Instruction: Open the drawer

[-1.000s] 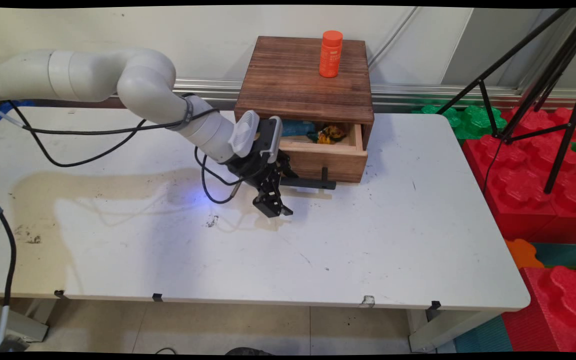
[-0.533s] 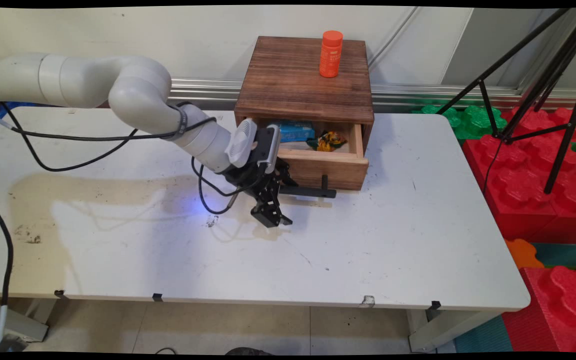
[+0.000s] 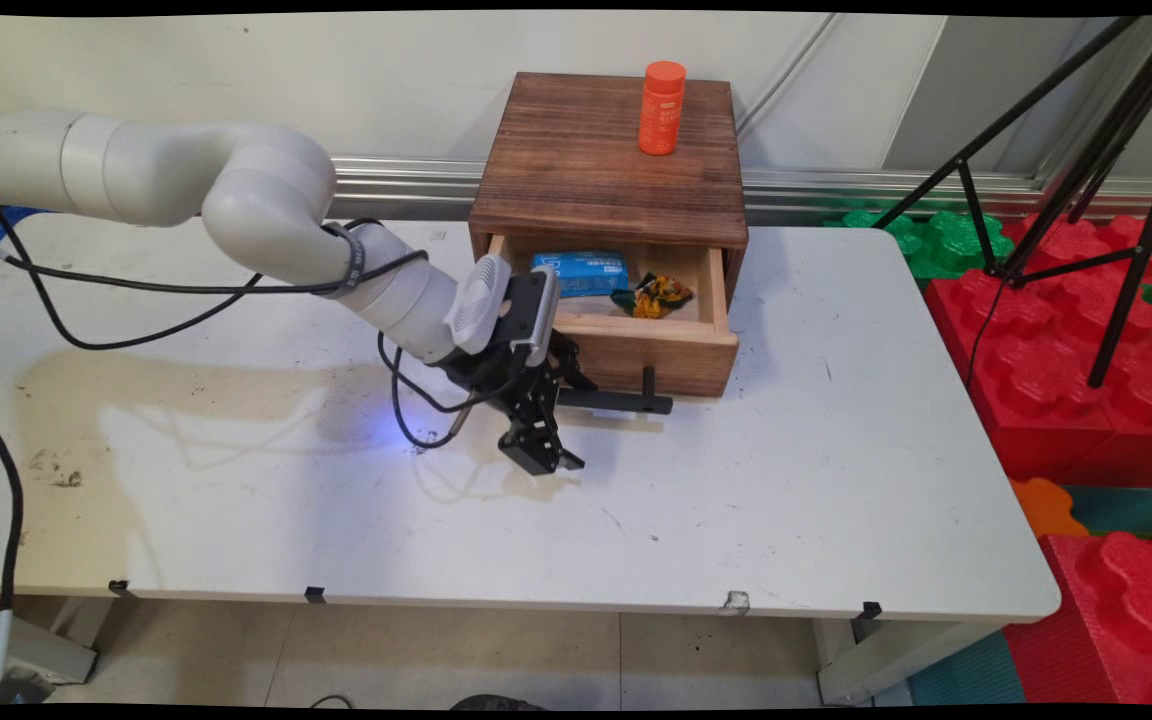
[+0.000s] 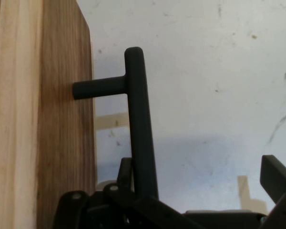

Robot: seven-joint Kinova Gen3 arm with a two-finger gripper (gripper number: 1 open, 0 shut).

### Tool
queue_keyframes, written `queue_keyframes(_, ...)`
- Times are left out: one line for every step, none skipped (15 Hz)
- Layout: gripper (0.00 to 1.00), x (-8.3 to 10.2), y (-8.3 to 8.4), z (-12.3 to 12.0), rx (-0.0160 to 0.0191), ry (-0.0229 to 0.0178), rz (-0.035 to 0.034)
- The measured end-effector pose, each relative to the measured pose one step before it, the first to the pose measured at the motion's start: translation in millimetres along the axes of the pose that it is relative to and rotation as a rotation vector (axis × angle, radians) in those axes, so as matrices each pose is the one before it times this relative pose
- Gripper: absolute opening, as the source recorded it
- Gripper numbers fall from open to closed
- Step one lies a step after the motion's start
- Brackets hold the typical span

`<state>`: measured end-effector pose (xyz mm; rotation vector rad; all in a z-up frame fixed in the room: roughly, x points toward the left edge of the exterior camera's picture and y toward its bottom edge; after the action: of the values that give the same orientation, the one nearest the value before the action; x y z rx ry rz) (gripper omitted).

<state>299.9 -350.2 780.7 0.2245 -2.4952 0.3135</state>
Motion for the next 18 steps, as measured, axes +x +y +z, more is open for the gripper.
queue_keyframes(1.0,0.58,2.83,-0.25,-0.00337,0.00091,0.00006)
queue_keyframes(1.0,0.53,3.48,-0.29,-0.00433,0.00135,-0.00032)
queue_keyframes(1.0,0.49,3.57,-0.44,-0.00404,0.00114,0.00007)
queue_keyframes(1.0,0.52,2.79,-0.19,-0.00371,0.00084,0.00007)
queue_keyframes(1.0,0.31,2.07,-0.17,-0.00266,0.00054,0.00043)
queue_keyframes(1.0,0.35,2.96,-0.32,-0.00371,0.00082,-0.0002)
queue_keyframes(1.0,0.4,3.4,-0.27,-0.00465,0.00067,-0.00043)
queue_keyframes(1.0,0.53,3.45,-0.26,-0.00463,0.00086,-0.00028)
queue_keyframes(1.0,0.43,2.95,-0.14,-0.00421,0.00073,-0.00045)
queue_keyframes(1.0,0.47,3.32,-0.23,-0.00436,0.00057,-0.00055)
queue_keyframes(1.0,0.46,3.81,-0.25,-0.00496,0.00098,-0.00096)
queue_keyframes(1.0,0.44,2.18,-0.01,-0.00322,0.00067,-0.00017)
queue_keyframes(1.0,0.35,2.18,-0.09,-0.003,0.00063,-0.00038)
queue_keyframes(1.0,0.28,2.58,-0.1,-0.00334,0.00056,-0.00059)
queue_keyframes(1.0,0.29,2.42,-0.03,-0.00324,0.00027,-0.00017)
queue_keyframes(1.0,0.42,2.68,0.04,-0.00372,0.00087,-0.0003)
queue_keyframes(1.0,0.32,2.58,0.07,-0.00354,0.00044,0.00005)
queue_keyframes(1.0,0.32,2.14,0.08,-0.00288,0.00072,0.0002)
